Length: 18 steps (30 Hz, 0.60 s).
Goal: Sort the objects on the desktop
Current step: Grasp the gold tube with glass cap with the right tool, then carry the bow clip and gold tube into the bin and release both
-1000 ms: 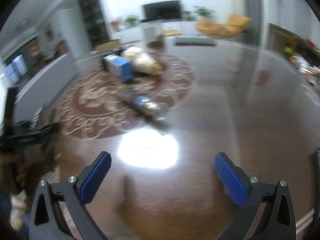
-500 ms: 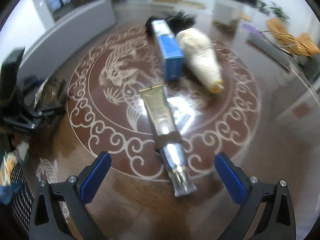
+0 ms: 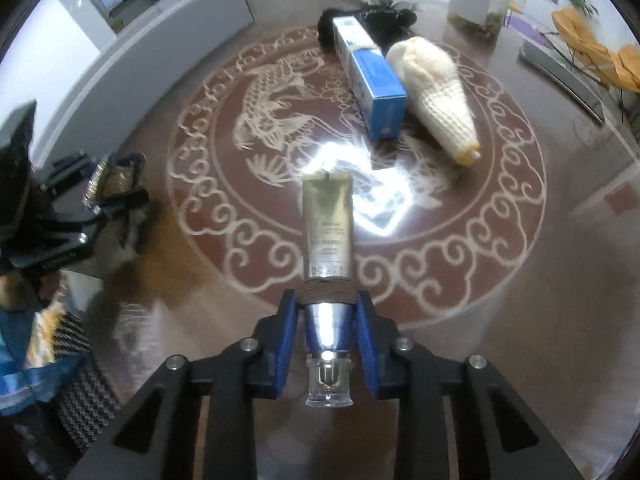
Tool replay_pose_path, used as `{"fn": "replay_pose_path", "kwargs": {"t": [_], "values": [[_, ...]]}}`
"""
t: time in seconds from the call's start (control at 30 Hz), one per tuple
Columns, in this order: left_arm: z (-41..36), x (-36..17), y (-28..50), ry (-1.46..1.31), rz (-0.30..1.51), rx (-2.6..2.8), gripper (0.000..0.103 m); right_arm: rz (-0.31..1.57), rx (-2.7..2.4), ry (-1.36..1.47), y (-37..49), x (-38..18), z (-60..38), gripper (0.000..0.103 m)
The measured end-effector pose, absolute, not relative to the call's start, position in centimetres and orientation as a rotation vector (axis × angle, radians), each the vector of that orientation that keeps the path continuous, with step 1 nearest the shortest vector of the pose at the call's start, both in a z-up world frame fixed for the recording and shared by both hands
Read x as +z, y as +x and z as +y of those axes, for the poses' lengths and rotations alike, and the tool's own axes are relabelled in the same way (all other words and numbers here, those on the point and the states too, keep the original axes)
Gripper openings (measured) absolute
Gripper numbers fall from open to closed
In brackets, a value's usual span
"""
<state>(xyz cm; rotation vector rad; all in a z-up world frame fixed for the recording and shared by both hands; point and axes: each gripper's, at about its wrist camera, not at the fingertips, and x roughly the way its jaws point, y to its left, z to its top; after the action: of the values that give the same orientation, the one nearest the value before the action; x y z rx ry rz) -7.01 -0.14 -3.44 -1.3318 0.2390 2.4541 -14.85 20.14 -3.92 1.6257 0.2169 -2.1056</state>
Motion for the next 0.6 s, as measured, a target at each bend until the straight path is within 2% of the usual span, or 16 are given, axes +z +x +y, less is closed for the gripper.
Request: {"fn": "replay_pose_path", "kwargs": {"t": [0.23,0.6], "values": [[-0.4,-0.1,-5.6,-1.276,0.158,2.46,0.05,0.042,-2.131,1.575,-12.9,0.0,20.6,0.029],[-3.2,3.8,-3.8,-1.21,0.097,2.504,0.05,0.105,-2.187,1.497,-12.1,3.6,18.7,0.029]]}}
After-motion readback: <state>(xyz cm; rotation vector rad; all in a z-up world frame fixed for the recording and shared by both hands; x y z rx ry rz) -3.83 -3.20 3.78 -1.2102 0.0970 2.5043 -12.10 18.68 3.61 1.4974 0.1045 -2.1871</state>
